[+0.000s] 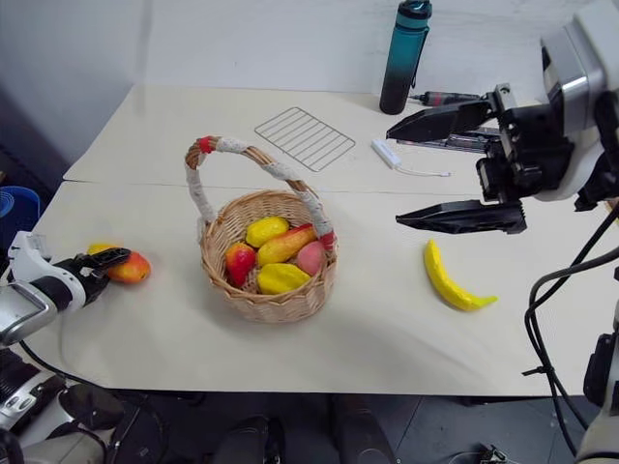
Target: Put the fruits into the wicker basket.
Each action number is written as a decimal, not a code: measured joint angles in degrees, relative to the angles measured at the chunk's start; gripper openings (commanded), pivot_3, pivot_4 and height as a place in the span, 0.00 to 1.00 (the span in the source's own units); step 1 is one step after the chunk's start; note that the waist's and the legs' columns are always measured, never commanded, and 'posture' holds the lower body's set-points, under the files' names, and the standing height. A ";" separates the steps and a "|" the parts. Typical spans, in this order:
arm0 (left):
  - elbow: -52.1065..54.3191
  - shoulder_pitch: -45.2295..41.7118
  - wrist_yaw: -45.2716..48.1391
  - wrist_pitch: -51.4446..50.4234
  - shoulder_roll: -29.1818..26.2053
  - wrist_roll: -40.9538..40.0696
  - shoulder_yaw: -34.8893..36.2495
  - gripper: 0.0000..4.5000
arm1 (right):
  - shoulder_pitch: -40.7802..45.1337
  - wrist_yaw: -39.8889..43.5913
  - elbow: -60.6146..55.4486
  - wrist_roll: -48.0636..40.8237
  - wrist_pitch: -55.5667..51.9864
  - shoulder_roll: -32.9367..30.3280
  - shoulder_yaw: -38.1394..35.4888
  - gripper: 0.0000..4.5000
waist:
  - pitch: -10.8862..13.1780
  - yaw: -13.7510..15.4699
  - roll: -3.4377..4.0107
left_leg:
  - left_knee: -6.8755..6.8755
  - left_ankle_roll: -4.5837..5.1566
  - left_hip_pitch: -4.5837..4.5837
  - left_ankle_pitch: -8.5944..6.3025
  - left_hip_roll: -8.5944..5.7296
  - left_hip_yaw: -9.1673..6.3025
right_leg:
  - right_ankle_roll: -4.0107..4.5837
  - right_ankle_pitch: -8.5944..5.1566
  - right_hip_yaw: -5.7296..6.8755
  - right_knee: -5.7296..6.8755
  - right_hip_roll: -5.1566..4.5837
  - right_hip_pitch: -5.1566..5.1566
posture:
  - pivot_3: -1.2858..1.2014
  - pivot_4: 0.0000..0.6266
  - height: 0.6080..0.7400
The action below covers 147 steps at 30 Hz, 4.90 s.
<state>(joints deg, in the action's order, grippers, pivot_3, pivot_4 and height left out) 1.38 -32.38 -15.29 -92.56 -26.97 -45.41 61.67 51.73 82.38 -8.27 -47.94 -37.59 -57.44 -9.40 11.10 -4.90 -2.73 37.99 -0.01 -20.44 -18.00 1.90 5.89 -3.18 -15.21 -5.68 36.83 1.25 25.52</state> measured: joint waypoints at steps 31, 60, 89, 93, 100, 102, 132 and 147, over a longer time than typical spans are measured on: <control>19.35 -11.52 53.49 17.24 -32.17 -16.16 -60.13 0.59 | -14.43 -8.53 -5.67 -0.04 -0.04 -0.59 -6.65 1.00 | 0.23 -0.09 0.22 | -0.06 -0.10 -0.28 0.27 -0.04 -0.51 | 0.28 -0.18 0.33 -0.18 0.07 0.02 | 0.52 0.24 1.00; 20.07 -16.83 90.01 34.24 -37.86 -18.17 -51.82 1.00 | -67.06 -29.25 -16.29 16.80 2.83 6.56 -27.05 1.00 | 0.22 0.39 -0.03 | 0.04 -0.07 0.09 0.44 -0.17 -0.50 | 0.17 -0.66 0.06 0.05 0.13 -0.34 | 0.52 0.24 1.00; 18.11 -20.28 90.69 36.41 -37.58 -12.21 -57.00 1.00 | -42.45 -26.47 2.31 22.48 8.36 6.88 -4.44 0.17 | 0.36 -0.63 0.12 | 0.07 -0.11 0.13 0.27 -0.20 -0.22 | 0.00 -0.74 -0.20 0.62 0.17 -0.03 | 0.52 0.24 1.00; 18.19 -18.64 89.46 36.34 -39.09 -12.11 -55.01 1.00 | -24.87 -15.74 6.20 19.68 8.43 2.63 -1.06 0.17 | 0.38 -1.49 0.09 | 0.02 -0.16 0.23 0.31 -0.11 -0.30 | 0.04 -0.76 -0.13 0.66 0.26 -0.06 | 0.52 0.24 1.00; 19.56 -16.88 86.18 34.65 -41.31 -13.52 -50.96 1.00 | 4.80 -3.25 24.87 28.30 15.08 14.59 18.14 0.17 | 0.41 -2.15 0.07 | -0.03 -0.20 0.02 0.29 -0.10 -0.41 | 0.33 -0.86 -0.05 0.84 0.25 0.23 | 0.52 0.24 1.00; 20.69 -16.31 85.12 33.80 -41.96 -14.34 -49.93 1.00 | 10.15 -1.41 30.57 31.10 18.65 19.00 21.45 0.17 | 0.41 -2.08 0.07 | 0.04 -0.28 -0.12 0.24 -0.12 -0.42 | 0.33 -0.85 -0.02 1.02 0.19 0.41 | 0.52 0.24 1.00; 26.71 1.57 77.50 29.15 -48.73 -19.61 -29.05 1.00 | 25.24 5.46 58.04 38.21 38.82 26.77 26.00 0.87 | 0.40 -1.52 0.08 | 0.32 -0.66 -0.88 0.28 -0.15 -0.67 | 0.38 -0.85 0.46 1.13 -0.15 1.02 | 0.52 0.24 1.00; 22.16 -2.96 79.66 36.22 -48.86 -17.88 -39.53 1.00 | -4.77 -9.23 -0.84 16.59 -3.86 15.77 10.62 0.87 | 0.41 -2.16 0.08 | 0.21 -0.74 -0.64 0.41 -0.09 -0.68 | 0.52 -0.87 0.21 1.39 0.18 0.99 | 0.52 0.24 1.00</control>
<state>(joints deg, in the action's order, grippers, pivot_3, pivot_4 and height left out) 23.55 -35.34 64.37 -56.34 -75.83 -63.29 22.14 46.96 73.14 -9.12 -31.35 -41.45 -41.68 1.22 11.51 -7.06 -2.65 38.20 -0.76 -21.09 -17.60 1.81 5.21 -2.66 -16.08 -5.47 38.21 1.42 26.52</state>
